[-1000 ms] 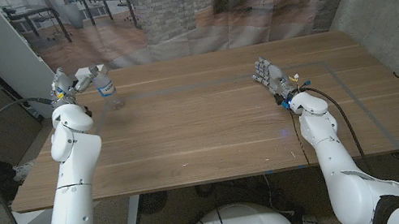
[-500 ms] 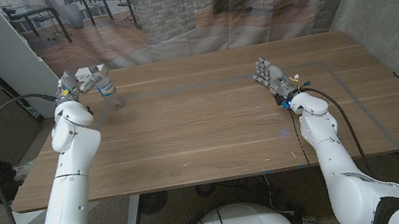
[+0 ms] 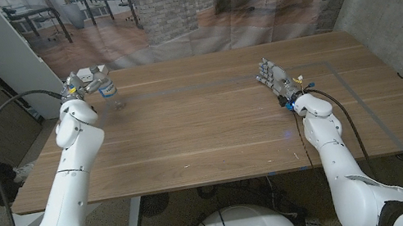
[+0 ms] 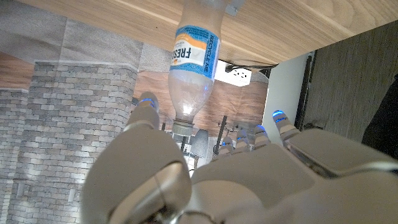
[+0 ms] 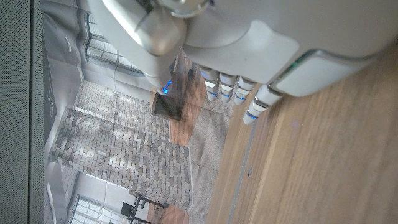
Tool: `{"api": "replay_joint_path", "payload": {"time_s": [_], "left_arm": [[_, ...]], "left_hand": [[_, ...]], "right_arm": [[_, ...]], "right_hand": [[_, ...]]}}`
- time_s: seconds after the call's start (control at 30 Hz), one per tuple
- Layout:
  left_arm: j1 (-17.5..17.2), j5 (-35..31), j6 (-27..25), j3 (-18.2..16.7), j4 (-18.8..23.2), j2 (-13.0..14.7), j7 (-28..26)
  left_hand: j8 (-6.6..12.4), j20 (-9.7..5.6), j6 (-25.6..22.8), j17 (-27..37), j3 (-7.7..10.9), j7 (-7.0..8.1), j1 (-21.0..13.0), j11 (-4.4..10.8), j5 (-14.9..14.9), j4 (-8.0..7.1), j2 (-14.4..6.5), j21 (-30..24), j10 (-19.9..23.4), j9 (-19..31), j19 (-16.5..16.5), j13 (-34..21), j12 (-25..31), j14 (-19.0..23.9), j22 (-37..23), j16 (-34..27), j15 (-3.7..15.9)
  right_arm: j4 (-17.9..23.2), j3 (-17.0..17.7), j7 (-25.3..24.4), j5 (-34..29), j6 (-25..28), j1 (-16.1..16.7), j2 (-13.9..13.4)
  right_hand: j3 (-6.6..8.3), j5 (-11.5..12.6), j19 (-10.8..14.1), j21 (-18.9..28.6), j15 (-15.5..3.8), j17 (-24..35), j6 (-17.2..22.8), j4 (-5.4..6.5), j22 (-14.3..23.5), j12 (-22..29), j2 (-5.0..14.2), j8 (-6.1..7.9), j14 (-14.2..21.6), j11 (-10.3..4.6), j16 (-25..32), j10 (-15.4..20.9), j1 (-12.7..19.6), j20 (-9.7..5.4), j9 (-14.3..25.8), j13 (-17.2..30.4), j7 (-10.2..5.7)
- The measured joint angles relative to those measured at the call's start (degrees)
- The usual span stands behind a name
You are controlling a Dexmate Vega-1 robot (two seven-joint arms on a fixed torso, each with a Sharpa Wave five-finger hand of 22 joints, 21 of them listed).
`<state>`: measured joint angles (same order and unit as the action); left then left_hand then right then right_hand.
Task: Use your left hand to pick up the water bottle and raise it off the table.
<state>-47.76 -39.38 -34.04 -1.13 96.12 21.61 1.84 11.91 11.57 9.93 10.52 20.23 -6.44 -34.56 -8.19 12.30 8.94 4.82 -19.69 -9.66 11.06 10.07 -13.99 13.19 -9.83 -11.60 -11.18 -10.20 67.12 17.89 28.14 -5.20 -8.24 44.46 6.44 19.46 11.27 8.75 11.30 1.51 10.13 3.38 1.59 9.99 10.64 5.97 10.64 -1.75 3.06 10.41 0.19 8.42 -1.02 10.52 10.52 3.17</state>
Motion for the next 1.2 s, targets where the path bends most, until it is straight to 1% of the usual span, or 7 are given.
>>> {"api": "replay_joint_path", "payload": {"time_s": [0.27,0.3,0.4,0.77,1.2], "left_arm": [[1.3,-0.1,-0.1,1.4,-2.0,0.7,-0.2],[1.3,-0.1,-0.1,1.4,-2.1,0.7,-0.3],[1.8,-0.1,-0.1,1.9,-2.9,0.8,-0.6],[3.3,-0.1,0.3,3.4,-5.9,0.8,-2.6],[6.2,-0.1,1.4,5.8,-10.5,0.8,-4.1]], "left_hand": [[0.00,0.00,0.0,0.0,-0.10,0.00,0.0,0.00,0.2,-0.11,0.0,0.0,0.0,0.0,0.0,0.0,0.0,0.0,0.0,0.0,0.00],[0.00,0.00,0.0,0.0,-0.10,0.00,-0.3,0.00,0.2,-0.10,0.3,0.0,0.0,0.0,0.0,0.0,0.0,0.0,0.0,0.0,0.00],[0.00,0.00,0.0,0.0,-0.33,0.00,-0.3,0.00,0.2,-0.34,0.3,0.0,0.0,0.0,0.0,0.0,0.0,0.0,0.0,0.0,0.00],[0.00,0.00,0.0,0.0,-0.56,0.00,-0.3,0.00,0.2,-0.57,0.3,0.0,0.0,0.0,0.0,-0.3,0.5,0.0,0.0,0.0,0.00],[0.00,-0.22,0.0,0.0,-0.81,0.00,-0.3,0.00,0.4,-0.82,0.3,0.0,0.0,0.0,0.2,-0.3,0.5,0.0,-0.3,0.0,0.00]], "right_arm": [[0.6,0.1,0.0,0.0,0.2,0.4,0.1],[0.7,0.1,0.0,0.0,0.3,0.5,0.1],[0.8,0.1,-0.1,0.0,0.4,0.6,0.1],[1.3,0.2,-0.2,-0.1,0.7,0.8,0.1],[1.4,0.3,-0.6,-0.3,0.8,0.9,0.2]], "right_hand": [[0.00,0.0,0.0,0.0,0.00,0.0,0.0,0.00,0.0,0.0,0.00,0.00,0.0,0.00,0.0,0.0,0.0,0.00,0.0,0.0,0.00],[0.00,0.0,0.0,0.0,0.00,0.0,0.0,0.00,0.0,0.0,-0.02,0.00,0.0,0.00,0.0,0.0,0.0,0.00,0.0,0.0,0.00],[0.00,0.0,0.0,0.0,0.00,0.0,0.0,0.00,0.0,0.0,-0.31,0.00,0.0,0.32,0.0,0.3,-0.3,0.00,0.0,0.0,0.00],[0.00,0.0,0.0,0.0,0.00,0.0,0.0,0.00,0.0,0.0,-0.31,0.00,0.0,0.32,0.0,0.3,-0.3,0.00,0.0,0.0,0.00],[0.00,0.0,0.0,0.0,0.00,0.0,0.0,0.00,0.0,0.0,-0.31,0.00,0.0,0.31,0.0,0.3,-0.3,0.00,0.0,0.0,0.00]]}}
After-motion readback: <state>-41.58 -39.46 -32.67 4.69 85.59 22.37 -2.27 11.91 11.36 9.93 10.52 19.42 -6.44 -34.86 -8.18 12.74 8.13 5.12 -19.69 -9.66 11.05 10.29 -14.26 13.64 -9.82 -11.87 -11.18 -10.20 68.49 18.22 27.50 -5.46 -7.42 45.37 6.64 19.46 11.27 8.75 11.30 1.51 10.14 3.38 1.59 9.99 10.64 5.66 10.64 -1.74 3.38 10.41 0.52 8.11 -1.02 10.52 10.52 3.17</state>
